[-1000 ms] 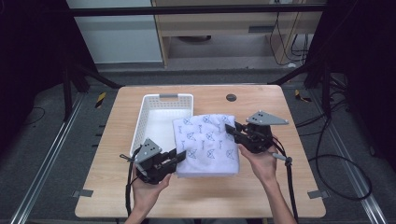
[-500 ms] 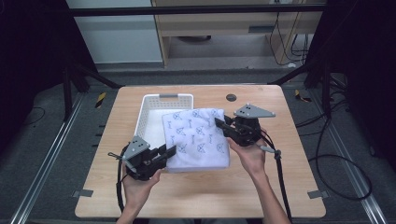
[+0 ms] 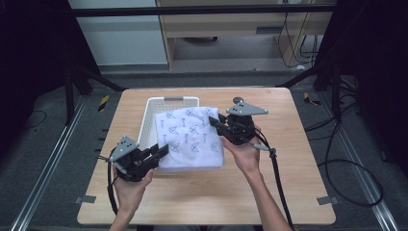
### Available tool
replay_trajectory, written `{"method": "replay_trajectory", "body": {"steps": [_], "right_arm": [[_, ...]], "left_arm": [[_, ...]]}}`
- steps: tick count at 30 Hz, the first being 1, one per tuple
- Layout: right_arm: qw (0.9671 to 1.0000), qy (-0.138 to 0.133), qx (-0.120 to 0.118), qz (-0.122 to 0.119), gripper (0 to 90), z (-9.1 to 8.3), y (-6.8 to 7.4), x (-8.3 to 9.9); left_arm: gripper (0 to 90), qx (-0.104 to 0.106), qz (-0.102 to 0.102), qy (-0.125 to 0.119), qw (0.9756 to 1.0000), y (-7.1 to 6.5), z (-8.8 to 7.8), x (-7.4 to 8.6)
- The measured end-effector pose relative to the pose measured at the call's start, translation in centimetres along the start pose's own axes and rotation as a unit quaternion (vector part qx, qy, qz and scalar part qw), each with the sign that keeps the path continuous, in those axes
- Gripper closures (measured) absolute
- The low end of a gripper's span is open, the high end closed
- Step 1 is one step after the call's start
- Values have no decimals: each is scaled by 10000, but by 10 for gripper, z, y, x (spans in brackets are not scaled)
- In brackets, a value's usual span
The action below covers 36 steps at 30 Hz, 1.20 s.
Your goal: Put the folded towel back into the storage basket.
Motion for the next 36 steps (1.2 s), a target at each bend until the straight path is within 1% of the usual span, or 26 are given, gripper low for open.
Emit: {"method": "replay_trajectory", "body": {"steps": [11,13,15,16,19,25,27,28,29,36], "right_arm": [[10000,-49,-48,4,742,8,8,-9],[10000,-78,-54,-19,742,12,11,-13],[9999,-78,-51,-43,742,13,13,-14],[9999,-96,-55,-40,742,15,15,-16],[9999,-110,-65,-28,742,17,16,-17],[9999,-125,-98,-5,742,25,21,-19],[9999,-128,-106,10,741,28,23,-20],[9999,-132,-103,6,741,29,23,-20],[9999,-132,-103,6,741,29,23,-20],[9998,-162,-118,61,740,42,27,-23]], "left_arm": [[732,-180,26,-108,9998,9,-8,-6],[732,-247,46,-117,9996,13,-11,-7],[732,-256,38,-123,9996,14,-11,-7],[732,-286,30,-135,9995,16,-13,-8],[733,-299,18,-135,9995,19,-14,-9],[733,-362,-12,-128,9993,29,-18,-12],[733,-370,-14,-121,9992,30,-18,-12],[733,-389,-22,-118,9992,33,-18,-13],[733,-389,-22,-118,9992,33,-18,-13],[732,-448,-51,-104,9989,44,-19,-15]]}}
Point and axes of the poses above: each handheld gripper's, and its own axes: z roughly forward along the jaws, x roughly out of its underside, y roughly to its left, the point moved 7 cm from there along z, roughly forward along the jaws, and after that the axes turned 9 degrees about x, right-handed, at the moved point
